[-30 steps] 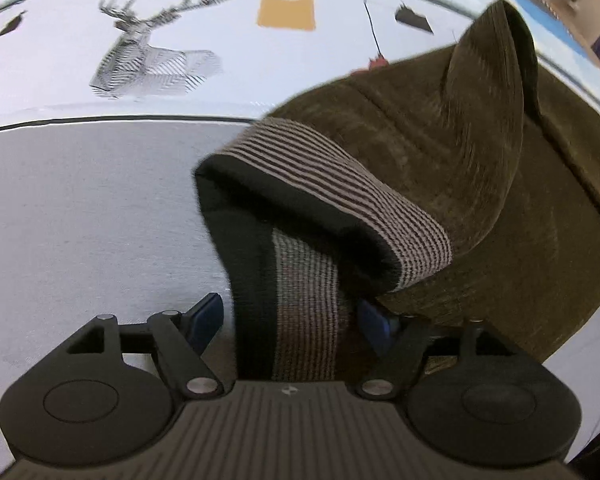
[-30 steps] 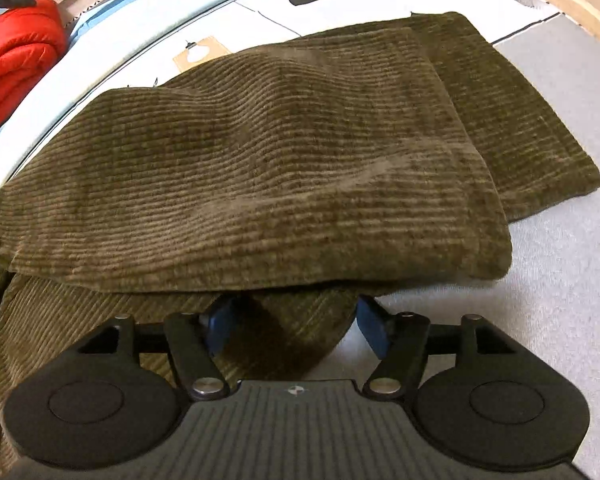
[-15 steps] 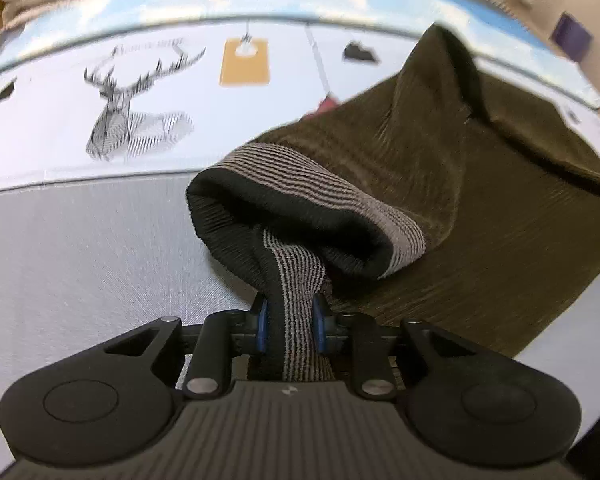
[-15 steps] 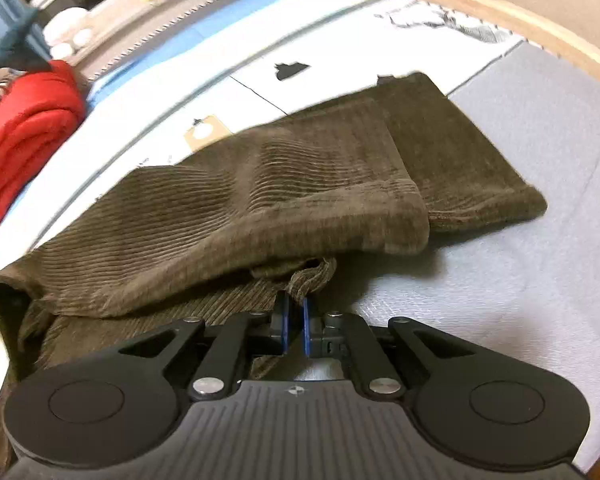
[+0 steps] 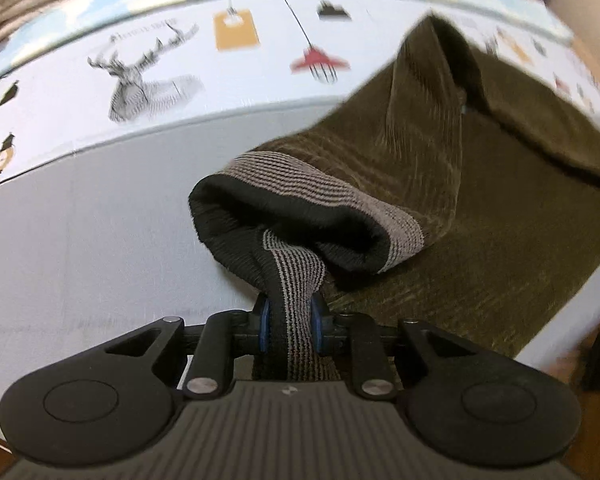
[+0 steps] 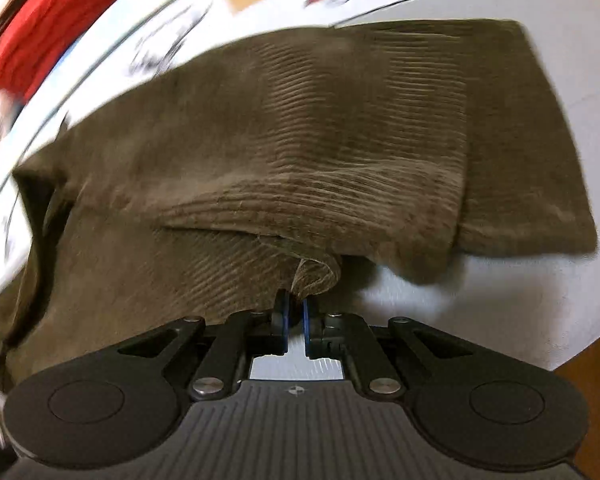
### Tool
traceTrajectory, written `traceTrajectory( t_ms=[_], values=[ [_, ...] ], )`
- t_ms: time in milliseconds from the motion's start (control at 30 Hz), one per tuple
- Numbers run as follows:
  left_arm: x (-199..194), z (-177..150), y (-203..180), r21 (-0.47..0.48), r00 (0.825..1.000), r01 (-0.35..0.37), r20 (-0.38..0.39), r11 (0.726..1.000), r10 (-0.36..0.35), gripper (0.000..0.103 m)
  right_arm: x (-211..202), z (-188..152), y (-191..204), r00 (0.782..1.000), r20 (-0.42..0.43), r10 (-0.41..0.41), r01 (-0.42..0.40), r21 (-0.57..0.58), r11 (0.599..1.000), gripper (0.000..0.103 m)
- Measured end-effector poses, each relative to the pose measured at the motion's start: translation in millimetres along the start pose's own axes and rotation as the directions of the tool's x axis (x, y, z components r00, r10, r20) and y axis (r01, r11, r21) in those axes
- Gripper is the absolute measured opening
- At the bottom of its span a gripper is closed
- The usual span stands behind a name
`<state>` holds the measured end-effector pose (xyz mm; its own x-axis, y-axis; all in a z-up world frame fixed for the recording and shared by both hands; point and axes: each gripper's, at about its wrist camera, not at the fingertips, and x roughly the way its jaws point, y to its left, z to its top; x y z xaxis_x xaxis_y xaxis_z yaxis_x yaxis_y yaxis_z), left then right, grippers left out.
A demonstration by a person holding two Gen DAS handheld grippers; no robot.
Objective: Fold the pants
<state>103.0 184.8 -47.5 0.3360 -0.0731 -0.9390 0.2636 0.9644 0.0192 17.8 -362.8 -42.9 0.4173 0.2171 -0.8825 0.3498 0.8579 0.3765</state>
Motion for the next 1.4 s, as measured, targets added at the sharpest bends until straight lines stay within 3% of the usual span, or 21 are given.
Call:
traceTrajectory(
  t_ms=[100,167,267,333,400,533,633,700,767,900,1033,1067,1133,1167,1200,1233,1267,1300,1367,1400],
  values=[
    [6,0,-2,0.032,0.999,-0.014,-0.028,0.999,0.015,0.029,-5,-2,-1,1.000,-0.017,0.012,-0.013,-0.096,0.995,0.006],
    [4,5,2,0.016,0.999,-0.023,-0.031,1.000,0.023,0.030,-12,3,-12,0.999,-0.001,0.036,-0.036,-0.102,0.994,0.009],
    [-14,14,14,-0.047,0.998,-0.034,0.051,0.998,0.037,0.037,-25,10,-45,0.987,0.088,0.136,-0.132,-0.052,0.990,0.009],
    [-27,20,20,-0.093,0.994,-0.011,0.111,0.996,0.021,0.040,-36,10,-55,0.978,0.141,0.151,-0.151,-0.009,0.988,0.018],
    [-35,25,17,-0.099,0.987,0.019,0.159,0.995,-0.003,0.040,-36,8,-66,0.978,0.156,0.138,-0.143,0.022,0.989,0.036],
    [-34,33,-12,-0.003,0.982,0.072,0.177,0.997,-0.071,0.050,-18,10,-61,0.991,0.111,0.069,-0.067,-0.018,0.998,0.043],
    [-24,35,-42,0.109,0.987,0.055,0.146,0.992,-0.071,0.061,-8,7,-45,0.995,0.104,-0.004,0.019,-0.150,0.988,0.044],
    [-12,36,-61,0.186,0.990,0.032,0.128,0.982,-0.056,0.069,-3,5,-29,0.992,0.115,-0.045,0.075,-0.265,0.961,0.045],
    [-1,32,-75,0.241,0.994,0.019,0.104,0.970,-0.045,0.070,3,2,-18,0.988,0.136,-0.071,0.116,-0.362,0.925,0.045],
    [27,40,-91,0.335,0.997,-0.003,0.077,0.942,-0.024,0.070,5,-2,10,0.985,0.163,-0.050,0.123,-0.475,0.871,0.052],
    [51,43,-108,0.407,0.998,-0.041,0.056,0.912,0.020,0.070,24,-10,38,0.981,0.170,-0.089,0.177,-0.621,0.764,0.059],
    [55,45,-109,0.418,0.998,-0.053,0.051,0.907,0.035,0.069,32,-12,44,0.980,0.160,-0.122,0.197,-0.653,0.731,0.059],
    [64,47,-110,0.435,0.997,-0.079,0.040,0.897,0.069,0.059,48,-16,53,0.968,0.169,-0.184,0.249,-0.714,0.655,0.056],
    [69,49,-109,0.455,0.995,-0.098,0.037,0.885,0.092,0.035,54,-17,57,0.958,0.186,-0.218,0.282,-0.743,0.608,0.053],
    [72,50,-108,0.477,0.993,-0.117,0.037,0.871,0.113,0.018,58,-18,59,0.948,0.200,-0.247,0.308,-0.764,0.567,0.041],
    [71,52,-106,0.490,0.991,-0.133,0.046,0.862,0.127,0.015,59,-15,60,0.943,0.205,-0.262,0.321,-0.772,0.548,0.032],
    [66,57,-99,0.475,0.987,-0.160,0.075,0.865,0.142,0.011,56,-9,59,0.942,0.208,-0.263,0.324,-0.765,0.557,0.019],
    [59,64,-90,0.434,0.979,-0.201,0.112,0.878,0.169,0.010,49,1,57,0.943,0.219,-0.250,0.328,-0.737,0.591,0.015],
    [38,84,-61,0.271,0.952,-0.280,0.200,0.921,0.231,0.009,24,22,51,0.933,0.290,-0.214,0.356,-0.650,0.672,0.013],
    [28,92,-45,0.180,0.933,-0.312,0.242,0.933,0.266,0.008,8,33,48,0.915,0.350,-0.201,0.381,-0.582,0.718,0.012]
  ],
)
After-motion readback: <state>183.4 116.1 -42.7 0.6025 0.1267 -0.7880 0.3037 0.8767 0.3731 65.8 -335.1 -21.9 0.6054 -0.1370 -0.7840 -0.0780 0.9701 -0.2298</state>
